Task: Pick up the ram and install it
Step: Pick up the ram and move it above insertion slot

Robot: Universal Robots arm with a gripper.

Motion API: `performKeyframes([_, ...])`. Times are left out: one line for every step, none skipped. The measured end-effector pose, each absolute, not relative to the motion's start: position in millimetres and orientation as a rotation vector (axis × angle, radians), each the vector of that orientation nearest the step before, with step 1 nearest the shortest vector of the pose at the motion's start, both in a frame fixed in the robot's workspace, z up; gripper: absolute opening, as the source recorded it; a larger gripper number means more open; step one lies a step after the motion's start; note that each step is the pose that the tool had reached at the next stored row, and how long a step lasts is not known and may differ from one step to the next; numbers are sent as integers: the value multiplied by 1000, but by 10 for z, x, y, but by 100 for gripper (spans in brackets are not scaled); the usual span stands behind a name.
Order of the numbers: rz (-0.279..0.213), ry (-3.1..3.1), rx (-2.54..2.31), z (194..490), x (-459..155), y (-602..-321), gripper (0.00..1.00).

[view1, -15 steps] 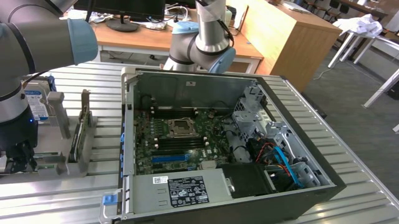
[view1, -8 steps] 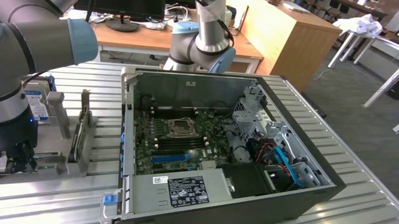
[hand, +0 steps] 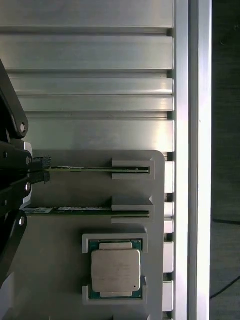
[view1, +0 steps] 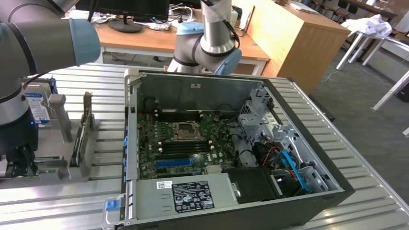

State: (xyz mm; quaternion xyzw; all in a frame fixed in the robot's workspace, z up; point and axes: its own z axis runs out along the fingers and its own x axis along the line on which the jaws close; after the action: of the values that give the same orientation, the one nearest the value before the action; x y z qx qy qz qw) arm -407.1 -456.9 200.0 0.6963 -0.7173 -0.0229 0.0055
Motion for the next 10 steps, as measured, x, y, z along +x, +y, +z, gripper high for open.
performKeyframes([-72,-2245,2181,2003,-4071,-4569,12])
performKeyframes([-72,-2244,2181,2009,-4071,-4569,12])
performKeyframes([-72,-2243,2182,2016,-4071,-4570,12])
performKeyframes([-72,-2243,2182,2023,-4071,-4570,12])
performKeyframes([-72,-2242,2183,2030,-4071,-4570,12])
performKeyframes([-72,-2242,2183,2037,-4071,-4569,12])
performKeyframes([-72,-2242,2184,2045,-4071,-4569,12])
performKeyframes([-72,-2242,2184,2054,-4071,-4569,12])
performKeyframes([-72,-2241,2184,2065,-4071,-4569,12])
performKeyframes([-72,-2241,2184,2076,-4071,-4569,12])
